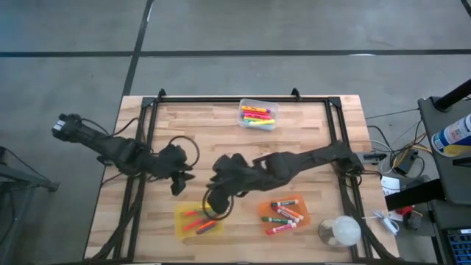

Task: Pick & Place Markers
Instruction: Put the yellow pen into the yellow bin

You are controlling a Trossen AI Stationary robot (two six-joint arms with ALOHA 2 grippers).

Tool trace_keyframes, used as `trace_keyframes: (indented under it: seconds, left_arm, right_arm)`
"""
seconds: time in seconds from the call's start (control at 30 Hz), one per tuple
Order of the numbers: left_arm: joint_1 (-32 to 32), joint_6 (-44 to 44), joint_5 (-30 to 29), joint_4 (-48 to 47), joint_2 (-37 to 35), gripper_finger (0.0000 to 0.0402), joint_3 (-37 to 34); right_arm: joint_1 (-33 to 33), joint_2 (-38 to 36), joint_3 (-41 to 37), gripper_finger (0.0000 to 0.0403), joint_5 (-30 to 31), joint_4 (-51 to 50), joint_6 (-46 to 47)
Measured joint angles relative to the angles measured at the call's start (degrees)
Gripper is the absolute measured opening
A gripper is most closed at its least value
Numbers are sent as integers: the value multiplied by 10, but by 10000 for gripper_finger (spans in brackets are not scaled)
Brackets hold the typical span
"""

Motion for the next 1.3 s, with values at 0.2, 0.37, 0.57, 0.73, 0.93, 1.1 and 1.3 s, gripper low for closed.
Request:
trace_keyframes:
  seconds: [0.2, 0.37, 0.57, 0.73, 0.93, 1.1, 1.3]
  left_arm:
    - [86, 51, 92, 12, 34, 161, 0]
    - [145, 90, 154, 47, 90, 161, 0]
    - [185, 111, 166, 93, 176, 161, 4]
    - [209, 126, 181, 94, 241, 161, 8]
    - [219, 187, 247, 94, 308, 161, 8]
    - [219, 230, 250, 95, 343, 161, 12]
    - [221, 279, 235, 95, 370, 161, 10]
  right_arm:
    - [0, -38, -1, 105, 39, -3, -12]
    - [1, -67, 0, 105, 50, 0, -15]
    - [2, -82, -1, 104, 50, -3, -29]
    - [6, -98, 0, 100, 49, -2, -60]
    - [7, -104, -1, 102, 45, -2, -89]
    - [7, -112, -1, 97, 43, -1, -100]
    - [7, -112, -1, 88, 43, -2, -102]
